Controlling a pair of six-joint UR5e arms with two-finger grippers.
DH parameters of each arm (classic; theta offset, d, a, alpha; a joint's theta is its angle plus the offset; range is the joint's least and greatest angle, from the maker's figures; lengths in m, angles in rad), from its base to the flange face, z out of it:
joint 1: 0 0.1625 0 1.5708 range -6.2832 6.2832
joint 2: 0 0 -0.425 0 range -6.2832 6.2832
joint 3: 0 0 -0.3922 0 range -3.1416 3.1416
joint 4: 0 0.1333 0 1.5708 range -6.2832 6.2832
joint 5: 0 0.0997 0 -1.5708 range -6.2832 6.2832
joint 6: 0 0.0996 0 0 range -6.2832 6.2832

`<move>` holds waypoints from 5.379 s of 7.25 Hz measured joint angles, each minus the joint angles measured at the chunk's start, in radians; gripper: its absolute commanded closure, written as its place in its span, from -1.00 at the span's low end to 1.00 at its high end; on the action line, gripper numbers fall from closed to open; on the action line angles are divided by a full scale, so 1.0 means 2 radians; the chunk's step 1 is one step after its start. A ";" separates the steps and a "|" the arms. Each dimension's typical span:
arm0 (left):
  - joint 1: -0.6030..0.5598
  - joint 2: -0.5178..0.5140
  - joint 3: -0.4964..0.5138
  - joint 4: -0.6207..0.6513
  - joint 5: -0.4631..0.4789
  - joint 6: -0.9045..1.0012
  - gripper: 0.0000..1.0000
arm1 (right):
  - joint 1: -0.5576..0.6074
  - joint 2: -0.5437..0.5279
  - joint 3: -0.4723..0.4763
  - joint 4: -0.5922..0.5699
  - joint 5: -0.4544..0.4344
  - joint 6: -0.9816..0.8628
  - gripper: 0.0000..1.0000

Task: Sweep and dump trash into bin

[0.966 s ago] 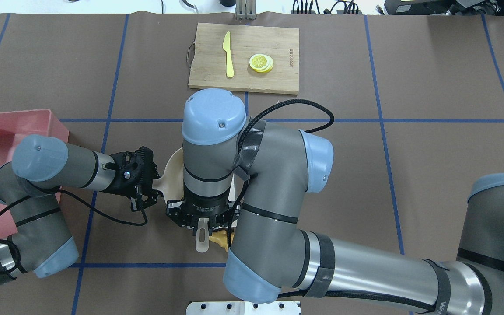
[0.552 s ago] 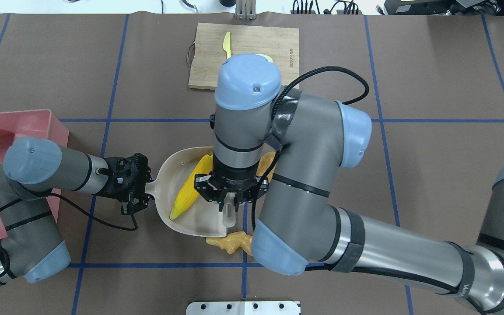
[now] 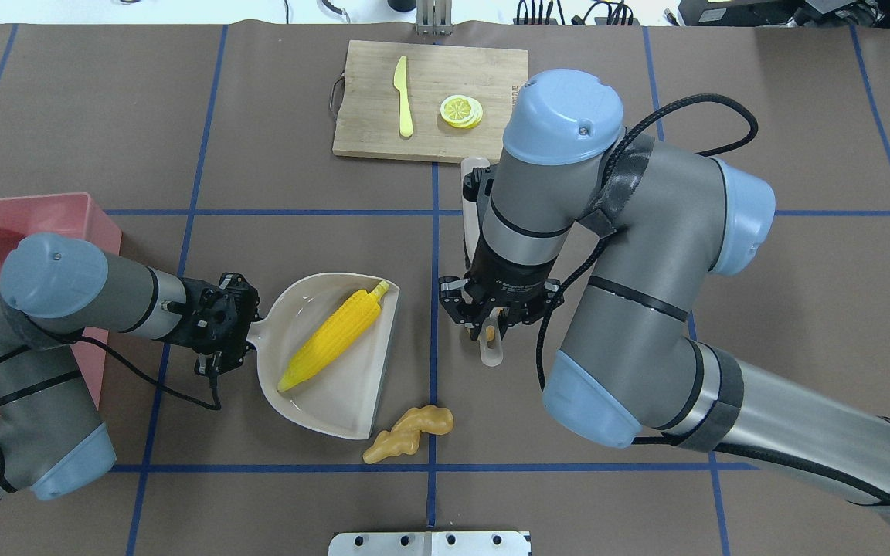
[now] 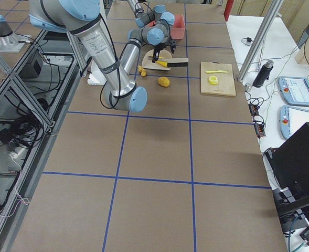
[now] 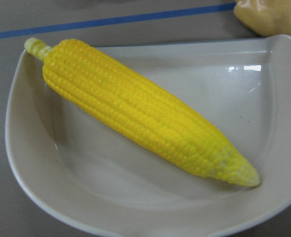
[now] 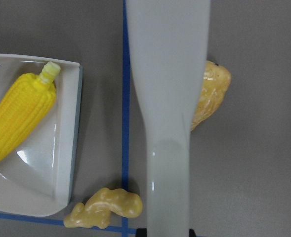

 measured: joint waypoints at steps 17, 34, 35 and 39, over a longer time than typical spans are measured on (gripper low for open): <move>-0.042 -0.091 0.014 0.173 -0.002 0.082 1.00 | -0.095 -0.094 0.023 -0.002 -0.024 0.001 1.00; -0.049 -0.111 0.058 0.138 -0.018 0.085 1.00 | -0.109 0.163 -0.200 0.084 0.003 0.151 1.00; -0.049 -0.109 0.060 0.133 -0.020 0.084 1.00 | -0.107 0.178 -0.214 0.083 0.017 0.156 1.00; -0.050 -0.105 0.070 0.109 -0.022 0.082 1.00 | -0.090 0.188 -0.200 0.053 0.058 0.164 1.00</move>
